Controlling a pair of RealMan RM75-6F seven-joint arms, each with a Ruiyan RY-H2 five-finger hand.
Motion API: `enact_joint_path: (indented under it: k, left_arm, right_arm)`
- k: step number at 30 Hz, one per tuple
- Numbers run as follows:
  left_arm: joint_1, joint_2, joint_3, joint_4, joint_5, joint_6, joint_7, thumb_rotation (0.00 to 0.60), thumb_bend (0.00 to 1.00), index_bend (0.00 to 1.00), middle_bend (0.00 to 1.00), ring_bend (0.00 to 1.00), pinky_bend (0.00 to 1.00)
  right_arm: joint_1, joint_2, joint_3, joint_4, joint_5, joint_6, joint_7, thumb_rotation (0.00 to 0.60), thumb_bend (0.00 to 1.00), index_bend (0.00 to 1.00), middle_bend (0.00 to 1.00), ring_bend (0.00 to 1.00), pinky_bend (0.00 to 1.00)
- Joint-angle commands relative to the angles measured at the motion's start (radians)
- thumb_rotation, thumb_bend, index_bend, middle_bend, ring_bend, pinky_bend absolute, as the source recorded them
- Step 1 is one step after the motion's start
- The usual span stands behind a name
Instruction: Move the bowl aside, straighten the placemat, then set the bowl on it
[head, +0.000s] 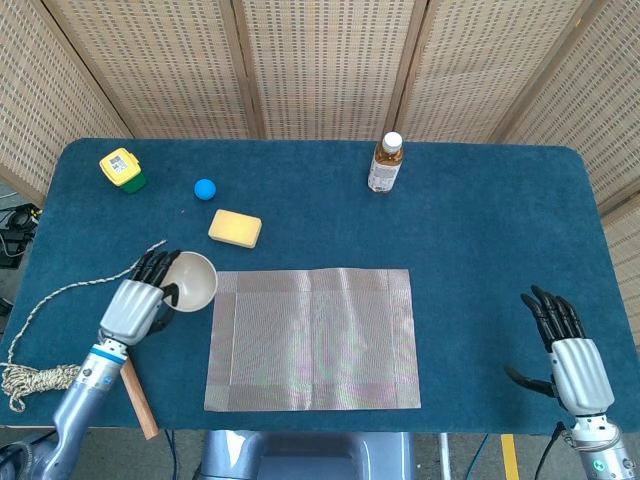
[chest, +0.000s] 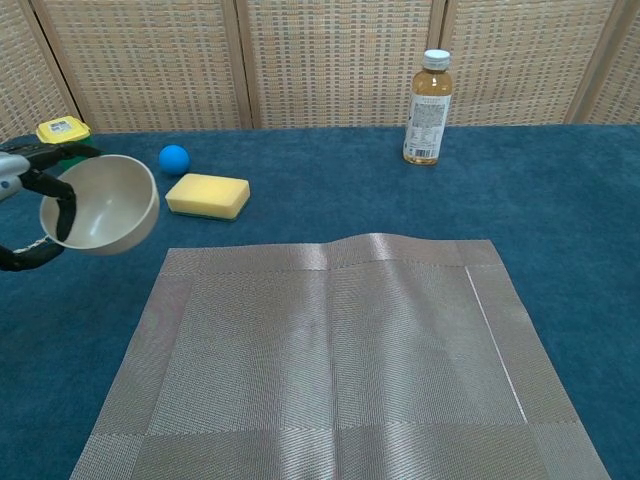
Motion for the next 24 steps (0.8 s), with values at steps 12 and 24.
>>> enact_joint_path:
  k: [12, 24]
  left_arm:
    - [-0.121, -0.198, -0.017, -0.113, -0.027, -0.137, 0.254, 0.6, 0.48, 0.63, 0.0, 0.0, 0.0]
    - [-0.228, -0.379, -0.064, -0.081, -0.161, -0.252, 0.413, 0.6, 0.48, 0.62, 0.0, 0.0, 0.0]
  right_arm:
    - [-0.003, 0.016, 0.009, -0.001, 0.011, 0.008, 0.028, 0.6, 0.23, 0.04, 0.0, 0.0, 0.0]
    - [-0.006, 0.033, 0.016, -0.005, 0.02, 0.012, 0.06, 0.6, 0.23, 0.04, 0.0, 0.0, 0.0]
